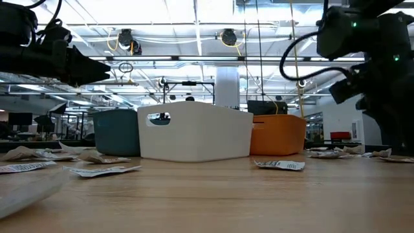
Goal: Pick & Place First Aid Supplies
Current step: Put the orange ointment pack into the yellow bin
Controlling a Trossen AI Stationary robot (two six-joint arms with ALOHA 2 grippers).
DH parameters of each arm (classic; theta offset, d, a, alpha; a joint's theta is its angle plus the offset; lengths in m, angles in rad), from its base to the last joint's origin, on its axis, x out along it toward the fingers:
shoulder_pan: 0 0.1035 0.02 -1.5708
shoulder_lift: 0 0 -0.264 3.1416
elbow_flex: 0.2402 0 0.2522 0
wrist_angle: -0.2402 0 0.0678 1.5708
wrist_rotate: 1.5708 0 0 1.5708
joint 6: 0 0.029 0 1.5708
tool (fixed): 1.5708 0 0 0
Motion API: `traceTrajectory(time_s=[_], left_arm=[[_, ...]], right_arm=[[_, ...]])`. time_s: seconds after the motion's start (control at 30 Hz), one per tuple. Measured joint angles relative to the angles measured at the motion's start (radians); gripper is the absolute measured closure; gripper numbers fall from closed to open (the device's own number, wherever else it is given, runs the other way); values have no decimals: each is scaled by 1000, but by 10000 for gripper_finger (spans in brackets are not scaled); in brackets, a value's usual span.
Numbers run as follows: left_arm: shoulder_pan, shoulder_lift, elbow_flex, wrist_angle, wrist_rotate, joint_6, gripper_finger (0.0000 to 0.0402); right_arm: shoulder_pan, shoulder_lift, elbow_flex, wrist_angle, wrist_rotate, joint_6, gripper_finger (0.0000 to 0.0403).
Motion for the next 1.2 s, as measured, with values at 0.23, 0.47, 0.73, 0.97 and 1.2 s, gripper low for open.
traceTrajectory(time_s=[0.23,0.47,0.73,0.97,1.2], left_arm=[[0,0,0,0,0,0,34],[0,0,0,0,0,0,34],[0,0,0,0,0,0,34],[0,0,0,0,0,0,34],[0,0,0,0,0,0,34]], right_arm=[[0,107,3,85,44,-26,193],[-2,164,5,124,15,-29,237],[-3,157,3,146,-15,-22,384],[-10,107,37,97,3,20,399],[-59,40,200,-48,1,38,401]])
